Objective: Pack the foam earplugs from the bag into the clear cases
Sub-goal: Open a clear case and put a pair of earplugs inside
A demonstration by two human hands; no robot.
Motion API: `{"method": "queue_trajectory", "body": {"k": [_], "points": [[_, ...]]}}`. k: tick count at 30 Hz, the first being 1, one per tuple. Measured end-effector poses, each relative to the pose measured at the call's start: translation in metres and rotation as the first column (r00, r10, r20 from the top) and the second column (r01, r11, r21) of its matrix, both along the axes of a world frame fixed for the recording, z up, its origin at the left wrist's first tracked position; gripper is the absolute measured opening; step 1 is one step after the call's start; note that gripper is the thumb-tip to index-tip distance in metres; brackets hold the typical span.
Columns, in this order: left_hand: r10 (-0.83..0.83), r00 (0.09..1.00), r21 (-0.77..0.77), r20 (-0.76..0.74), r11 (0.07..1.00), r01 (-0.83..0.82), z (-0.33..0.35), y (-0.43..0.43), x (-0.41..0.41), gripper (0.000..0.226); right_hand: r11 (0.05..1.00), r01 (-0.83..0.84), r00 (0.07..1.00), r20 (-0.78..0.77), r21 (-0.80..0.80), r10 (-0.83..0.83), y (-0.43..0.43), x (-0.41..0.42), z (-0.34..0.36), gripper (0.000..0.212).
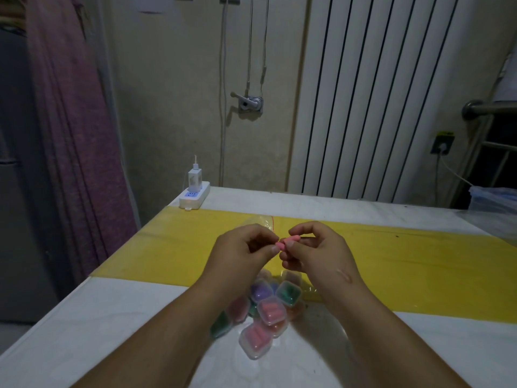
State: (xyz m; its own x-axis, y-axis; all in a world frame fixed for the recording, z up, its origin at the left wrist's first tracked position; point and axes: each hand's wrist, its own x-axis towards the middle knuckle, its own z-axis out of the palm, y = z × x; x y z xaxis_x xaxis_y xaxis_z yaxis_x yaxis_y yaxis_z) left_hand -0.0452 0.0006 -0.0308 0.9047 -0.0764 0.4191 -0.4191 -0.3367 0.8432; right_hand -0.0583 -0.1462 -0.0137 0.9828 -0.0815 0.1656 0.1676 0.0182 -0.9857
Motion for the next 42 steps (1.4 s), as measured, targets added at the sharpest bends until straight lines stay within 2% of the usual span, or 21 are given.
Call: {"method": "queue_trajectory", "body": {"k": [4,8,20,28,37,42], "points": [[0.017,1.000,-0.004,-0.015,1.000,-0.017,0.000,-0.003,-0.002,0.007,0.989,0.091,0.996,0.001,-0.114,-0.092,-0.002,0.001,-0.001,0.010],[-0.005,0.999,-0.046,-0.035,0.999,0.004,0.002,-0.004,-0.004,0.008,0.947,0.215,0.974,0.121,-0.237,-0.191,-0.007,0.004,-0.002,0.011],[0.009,0.999,-0.088,-0.034,0.996,-0.012,0.002,-0.007,-0.004,0.009,0.969,0.113,0.993,0.051,-0.218,-0.104,-0.006,0.000,0.001,0.010],[0.044,0.999,-0.085,-0.004,0.995,-0.045,0.001,-0.007,-0.002,0.021,0.959,0.011,0.999,-0.025,-0.283,-0.019,-0.003,0.000,0.001,0.012],[0.072,0.997,-0.024,0.000,0.997,-0.072,0.001,-0.009,-0.005,0.010,0.978,0.015,1.000,-0.018,-0.209,-0.019,-0.006,0.001,-0.001,0.010],[0.041,0.999,0.002,-0.016,0.999,-0.041,0.001,-0.012,-0.006,0.009,0.953,0.026,1.000,-0.006,-0.302,-0.029,-0.017,0.005,0.002,0.007]]}}
